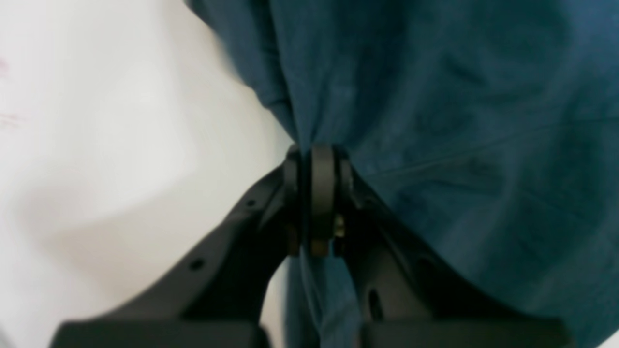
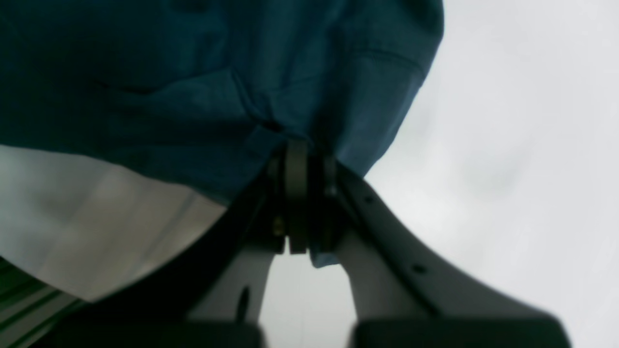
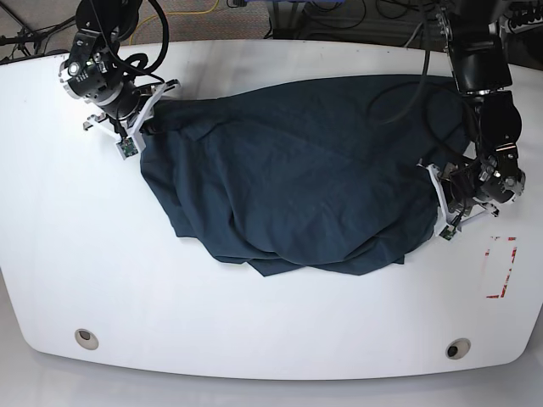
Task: Fold the T-shirt properly
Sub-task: 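Slide the left gripper along the shirt edge toward the hem, then lift and swing the shirt with both grippers, stretching it apart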
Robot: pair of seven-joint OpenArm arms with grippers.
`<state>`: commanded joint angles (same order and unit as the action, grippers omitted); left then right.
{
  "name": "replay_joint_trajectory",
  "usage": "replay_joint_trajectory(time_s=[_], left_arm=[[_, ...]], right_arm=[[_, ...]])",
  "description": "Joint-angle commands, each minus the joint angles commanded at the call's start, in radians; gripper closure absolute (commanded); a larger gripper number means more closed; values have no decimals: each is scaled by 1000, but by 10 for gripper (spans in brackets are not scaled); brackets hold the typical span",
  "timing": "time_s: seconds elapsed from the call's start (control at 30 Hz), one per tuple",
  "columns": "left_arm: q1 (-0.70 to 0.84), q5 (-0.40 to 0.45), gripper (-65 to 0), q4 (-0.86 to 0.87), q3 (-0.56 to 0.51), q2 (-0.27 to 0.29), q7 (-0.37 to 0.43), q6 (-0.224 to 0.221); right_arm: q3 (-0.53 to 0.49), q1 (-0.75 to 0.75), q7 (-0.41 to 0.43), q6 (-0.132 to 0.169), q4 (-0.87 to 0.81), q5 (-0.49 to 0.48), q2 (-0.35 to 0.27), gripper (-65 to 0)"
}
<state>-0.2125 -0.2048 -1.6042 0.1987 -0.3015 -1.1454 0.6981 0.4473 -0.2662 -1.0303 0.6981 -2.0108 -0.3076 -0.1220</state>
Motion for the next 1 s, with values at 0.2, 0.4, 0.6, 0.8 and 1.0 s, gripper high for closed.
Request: replay_joint_trajectory(time_s=[0.2,0.4,0.6,0.8,1.0], left_arm=[[0,-3,0,-157,0,5,-32,0],[-15,-3,0,-285,2,5,-43,0],[-101,-2,0,-311,40,5,-46,0],[-201,2,0,-305,84,5,-46,0],[-316,3,0,-284,87,5,-46,0]], right_arm=[[0,74,-3,0,0,0,-34,0],[0,170,-21,0,15,0,-86,0],[2,327,-106,0,64,0,-133,0],[-2,463,-138,0,89,-2,-189,0],[-18,643,-158,0,167,-3,-247,0]])
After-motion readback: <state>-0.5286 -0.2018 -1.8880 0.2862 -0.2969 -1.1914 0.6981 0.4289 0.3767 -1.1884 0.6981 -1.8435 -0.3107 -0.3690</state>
